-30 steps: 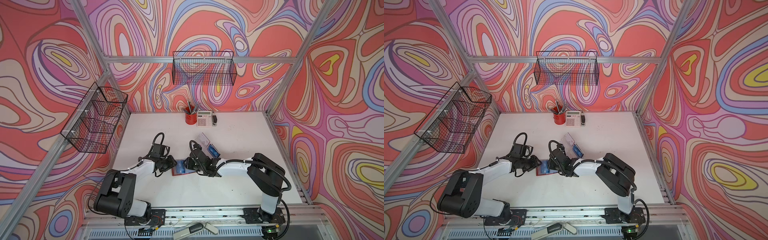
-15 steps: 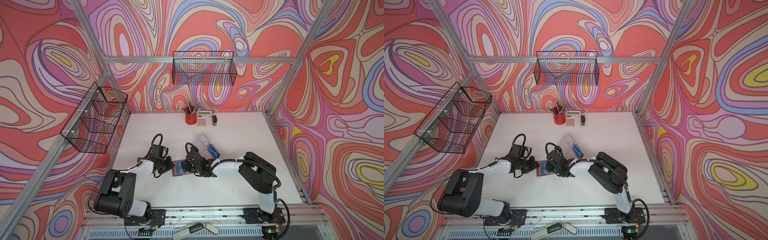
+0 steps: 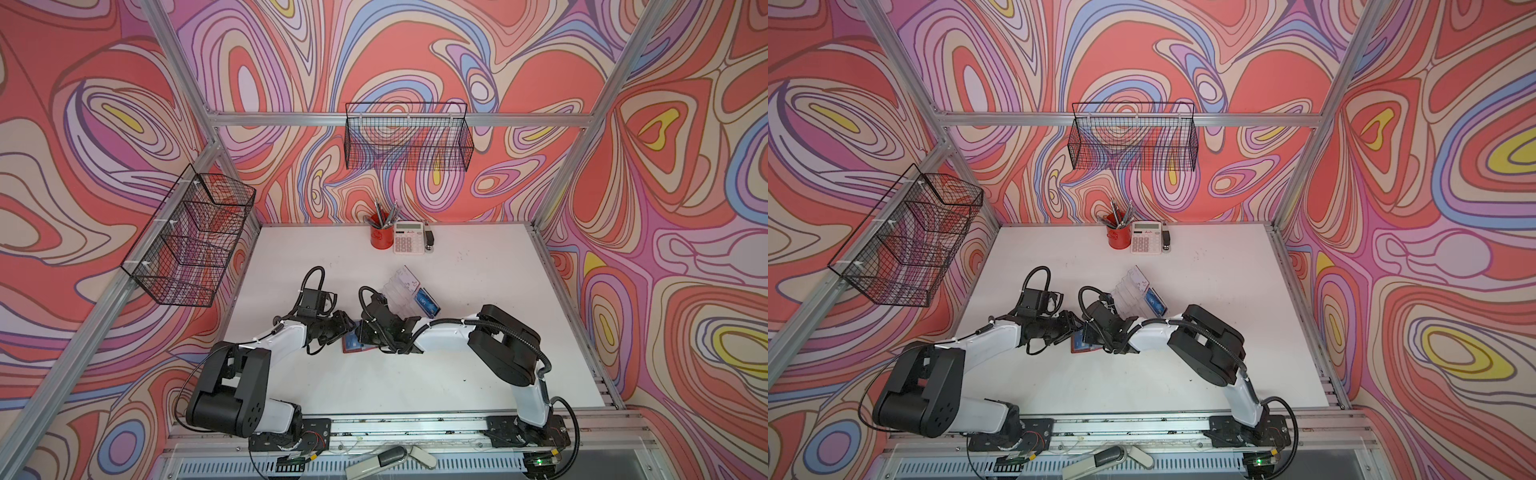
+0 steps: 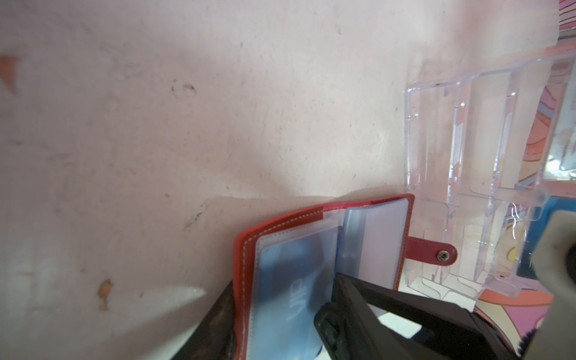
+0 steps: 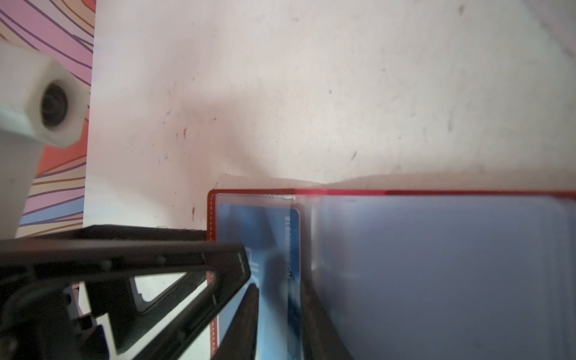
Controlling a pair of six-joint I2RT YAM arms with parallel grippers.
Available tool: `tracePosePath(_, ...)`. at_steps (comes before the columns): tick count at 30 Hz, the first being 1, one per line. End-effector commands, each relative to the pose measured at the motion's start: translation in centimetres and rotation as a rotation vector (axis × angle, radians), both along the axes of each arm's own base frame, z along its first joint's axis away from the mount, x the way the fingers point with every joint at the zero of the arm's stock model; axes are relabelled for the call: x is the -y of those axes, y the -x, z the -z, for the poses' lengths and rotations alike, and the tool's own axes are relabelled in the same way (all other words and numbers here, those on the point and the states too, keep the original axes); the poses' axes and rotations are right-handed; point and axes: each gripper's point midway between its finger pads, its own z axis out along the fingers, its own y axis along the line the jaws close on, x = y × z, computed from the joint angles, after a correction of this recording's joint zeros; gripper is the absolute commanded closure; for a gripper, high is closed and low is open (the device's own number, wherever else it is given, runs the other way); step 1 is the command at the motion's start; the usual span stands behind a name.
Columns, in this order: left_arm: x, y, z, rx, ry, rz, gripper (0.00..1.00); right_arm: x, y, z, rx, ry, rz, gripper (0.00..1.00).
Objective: Put the credit cards into the card holder
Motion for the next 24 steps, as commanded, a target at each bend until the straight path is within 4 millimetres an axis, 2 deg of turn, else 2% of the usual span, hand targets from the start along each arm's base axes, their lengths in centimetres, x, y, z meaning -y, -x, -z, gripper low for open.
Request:
tracePosePath(1,0.2,1.0,1.4,-0.062,0.009,0.010,0.47,-1.6,1.3,0.3,-0.005,-0.007,-0.045,0.75)
tracePosePath(5,-0.3,1.1,1.4,-0.067,-0.017,-0.001,0.47,-1.1,1.3,0.2,0.004,0.003,-0.033,0.75)
tracePosePath(9,-1.3,1.1,0.8,-0.044,-0.074,-0.025,0.46,0.3,1.0,-1.4,0.048,0.031,-0.015,0.67)
tracePosePath(11,-1.7,1.2,0.2,-0.021,-0.092,-0.036,0.40,1.3,0.9,-2.4,0.078,0.044,0.002,0.64)
tracePosePath(13,-2.2,1.2,-0.6,0.012,-0.111,-0.044,0.29,3.1,0.8,-3.3,0.115,0.077,0.038,0.60)
tracePosePath(18,-3.2,1.2,-2.9,0.124,-0.151,-0.059,0.14,7.3,0.5,-4.1,0.188,0.157,0.130,0.55)
tracePosePath(20,-3.3,0.9,-4.5,0.191,-0.149,-0.064,0.12,8.1,0.4,-4.0,0.204,0.192,0.137,0.55)
tracePosePath(21,-3.5,1.7,-4.1,0.197,-0.153,-0.063,0.11,8.3,0.3,-3.9,0.210,0.211,0.137,0.55)
tracePosePath(24,-3.4,1.7,-5.7,0.273,-0.140,-0.056,0.10,7.8,0.1,-3.4,0.235,0.228,0.104,0.54)
